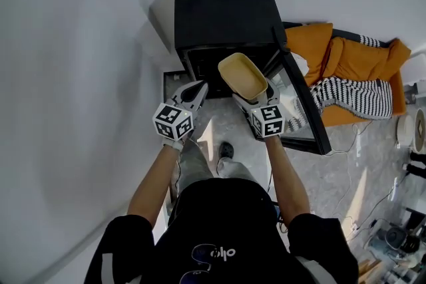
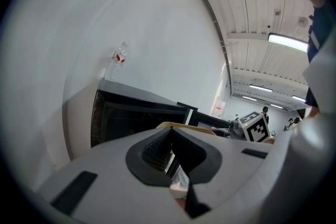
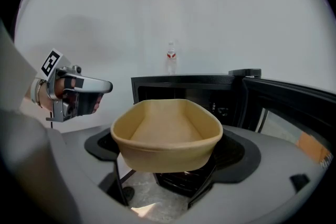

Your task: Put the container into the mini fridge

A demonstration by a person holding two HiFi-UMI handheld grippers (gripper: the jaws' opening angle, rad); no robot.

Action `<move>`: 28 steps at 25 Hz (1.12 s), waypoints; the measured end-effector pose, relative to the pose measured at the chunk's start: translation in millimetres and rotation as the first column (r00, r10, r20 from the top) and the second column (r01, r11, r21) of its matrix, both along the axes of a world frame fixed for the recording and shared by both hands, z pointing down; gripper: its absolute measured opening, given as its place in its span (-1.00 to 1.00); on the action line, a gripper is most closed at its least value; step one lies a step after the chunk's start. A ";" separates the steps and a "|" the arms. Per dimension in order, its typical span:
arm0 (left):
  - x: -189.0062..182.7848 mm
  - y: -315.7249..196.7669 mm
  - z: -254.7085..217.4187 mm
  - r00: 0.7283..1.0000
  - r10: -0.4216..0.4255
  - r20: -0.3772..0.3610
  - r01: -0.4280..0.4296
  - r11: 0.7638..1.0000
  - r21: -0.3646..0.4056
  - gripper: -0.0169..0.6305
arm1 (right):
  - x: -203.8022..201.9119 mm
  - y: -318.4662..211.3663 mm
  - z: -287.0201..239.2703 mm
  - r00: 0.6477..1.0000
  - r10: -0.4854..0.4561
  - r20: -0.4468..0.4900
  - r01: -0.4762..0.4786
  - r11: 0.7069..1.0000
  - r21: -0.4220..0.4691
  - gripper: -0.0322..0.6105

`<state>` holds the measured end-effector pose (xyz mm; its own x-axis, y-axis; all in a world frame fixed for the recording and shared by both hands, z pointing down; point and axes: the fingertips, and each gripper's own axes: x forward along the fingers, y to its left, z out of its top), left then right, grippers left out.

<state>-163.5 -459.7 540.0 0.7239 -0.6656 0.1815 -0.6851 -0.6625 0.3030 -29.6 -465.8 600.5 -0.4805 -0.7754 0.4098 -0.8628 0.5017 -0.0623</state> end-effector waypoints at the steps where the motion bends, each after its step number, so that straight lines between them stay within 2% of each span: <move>1: 0.0 -3.6 2.7 1.000 -0.002 -0.002 0.002 1.000 -0.001 -0.93 | -1.4 -5.4 2.7 1.000 0.003 -0.003 -0.003 1.000 0.004 0.74; 11: -2.4 -33.5 33.5 0.999 -0.028 -0.028 0.028 0.999 -0.030 -0.93 | -23.7 -65.2 42.0 1.000 0.026 -0.004 -0.026 0.998 0.063 0.74; 19: 5.3 -61.9 55.5 1.000 0.026 0.009 -0.026 0.999 -0.025 -0.93 | -33.4 -114.8 60.1 0.998 0.067 0.010 -0.068 0.993 0.099 0.74; 28: 2.6 -81.5 63.0 0.999 0.036 0.004 -0.036 0.999 -0.026 -0.93 | -38.9 -156.7 61.3 0.991 0.129 0.037 -0.133 0.983 0.127 0.74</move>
<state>-160.9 -541.2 602.9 0.7462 -0.6342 0.2022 -0.6626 -0.6785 0.3172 -68.5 -622.5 661.8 -0.3812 -0.8778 0.2900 -0.9204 0.3897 -0.0302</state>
